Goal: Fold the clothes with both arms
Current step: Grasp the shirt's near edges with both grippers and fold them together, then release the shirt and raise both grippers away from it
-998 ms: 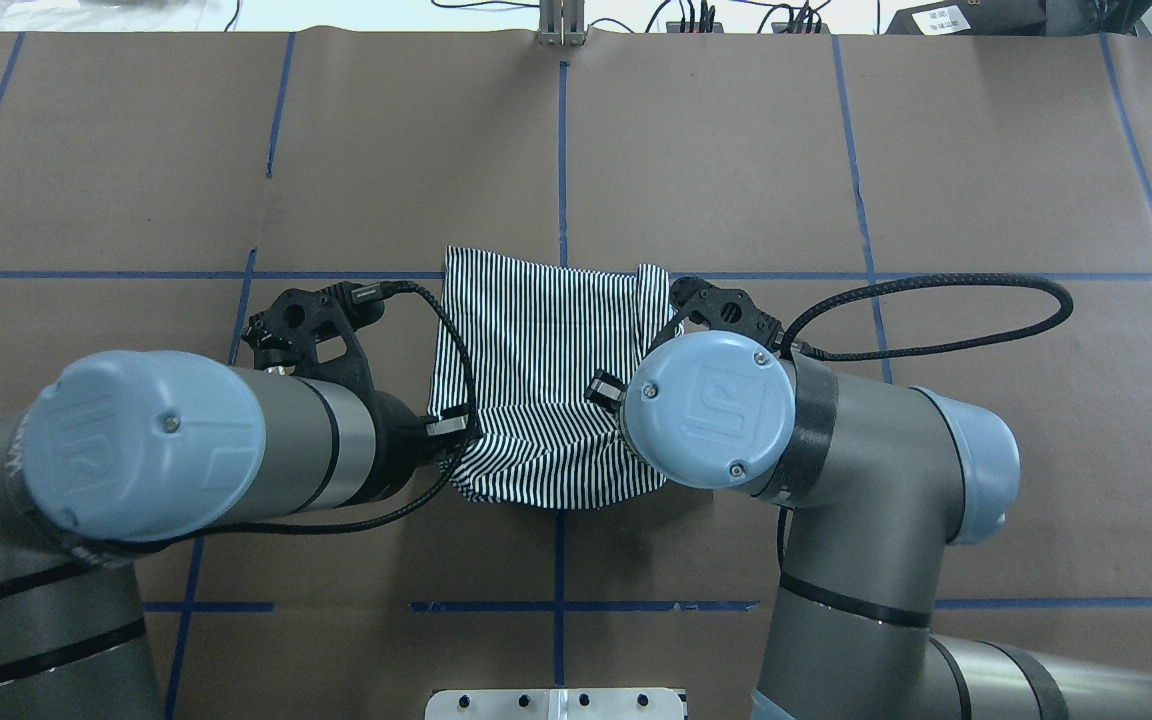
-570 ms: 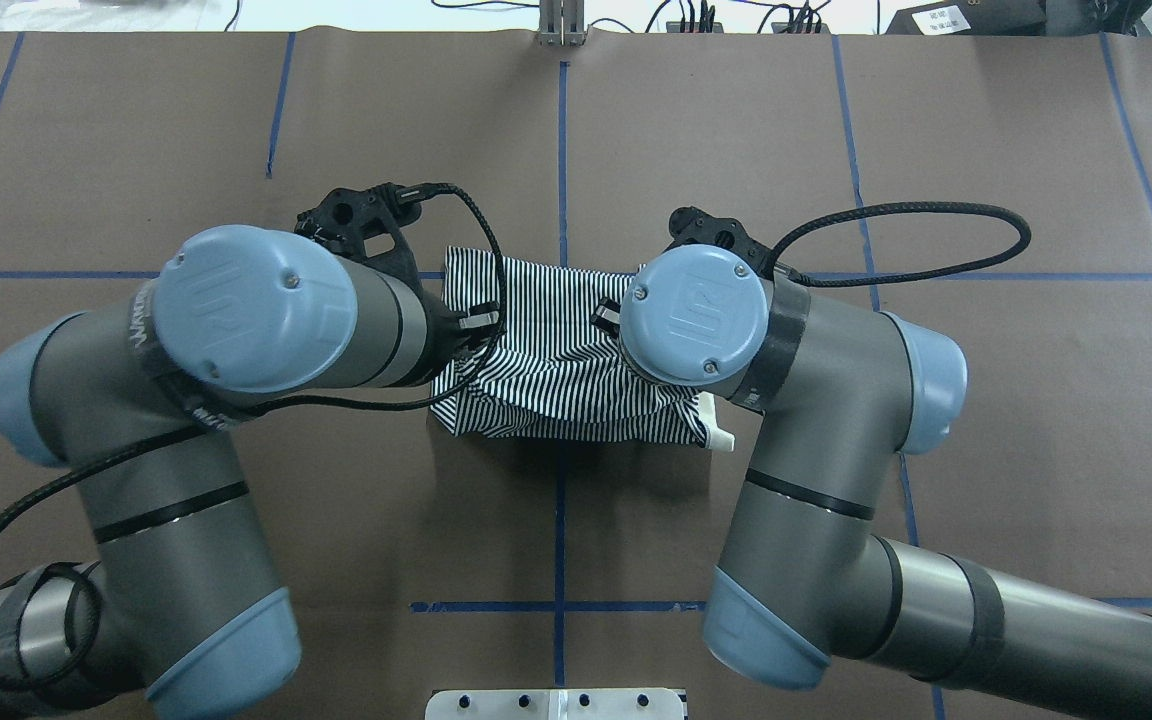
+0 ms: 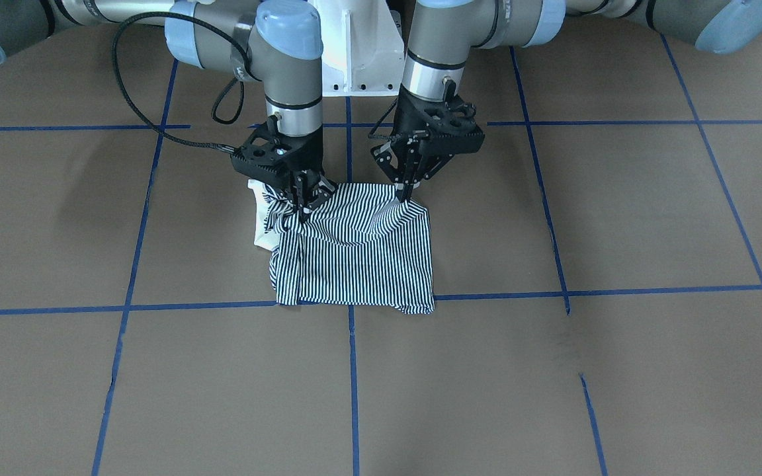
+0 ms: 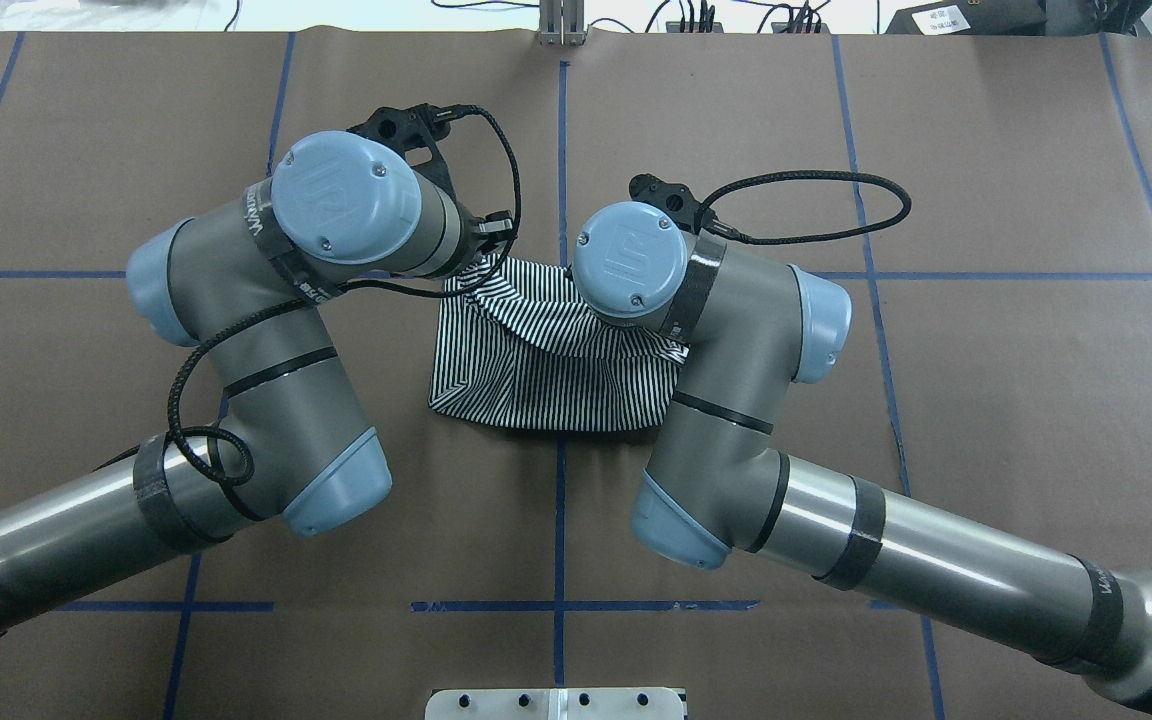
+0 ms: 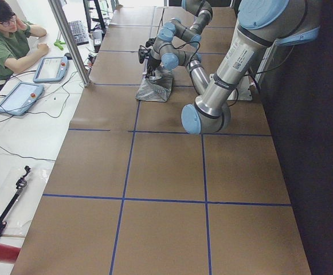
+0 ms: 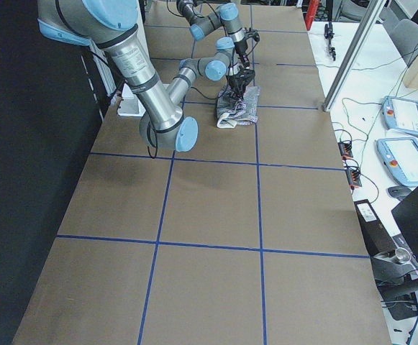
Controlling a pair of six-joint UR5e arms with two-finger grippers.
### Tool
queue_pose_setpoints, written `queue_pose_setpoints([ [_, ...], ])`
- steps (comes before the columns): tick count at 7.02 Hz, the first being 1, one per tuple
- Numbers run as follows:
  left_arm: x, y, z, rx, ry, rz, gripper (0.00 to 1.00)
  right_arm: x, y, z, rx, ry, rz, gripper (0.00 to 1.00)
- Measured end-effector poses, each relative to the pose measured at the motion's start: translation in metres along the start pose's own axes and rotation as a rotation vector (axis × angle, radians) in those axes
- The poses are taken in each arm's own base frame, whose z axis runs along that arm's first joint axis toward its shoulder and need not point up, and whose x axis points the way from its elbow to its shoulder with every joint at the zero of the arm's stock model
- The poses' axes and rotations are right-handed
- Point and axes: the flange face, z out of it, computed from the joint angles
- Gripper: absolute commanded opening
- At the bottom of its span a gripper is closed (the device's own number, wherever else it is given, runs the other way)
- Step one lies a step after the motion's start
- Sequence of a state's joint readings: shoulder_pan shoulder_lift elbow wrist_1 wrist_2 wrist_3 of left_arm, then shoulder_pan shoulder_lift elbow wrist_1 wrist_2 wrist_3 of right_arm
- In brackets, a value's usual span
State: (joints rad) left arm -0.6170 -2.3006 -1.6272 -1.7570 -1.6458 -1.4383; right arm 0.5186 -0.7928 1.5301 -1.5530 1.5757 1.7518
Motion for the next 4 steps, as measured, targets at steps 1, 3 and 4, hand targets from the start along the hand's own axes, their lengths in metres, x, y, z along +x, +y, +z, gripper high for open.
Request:
queue_pose_setpoints([
  [1, 0.002, -0.012, 0.024, 0.012, -0.008, 0.005, 0.0, -0.003, -0.004, 0.015, 0.006, 0.011, -0.002, 0.0],
  [3, 0.0, -0.022, 0.065, 0.018, -0.023, 0.01, 0.0, -0.004, -0.011, 0.043, 0.013, 0.017, -0.004, 0.0],
  [4, -0.001, -0.023, 0.074, 0.018, -0.029, 0.013, 0.52, -0.004, -0.014, 0.049, 0.016, 0.019, -0.007, 0.58],
])
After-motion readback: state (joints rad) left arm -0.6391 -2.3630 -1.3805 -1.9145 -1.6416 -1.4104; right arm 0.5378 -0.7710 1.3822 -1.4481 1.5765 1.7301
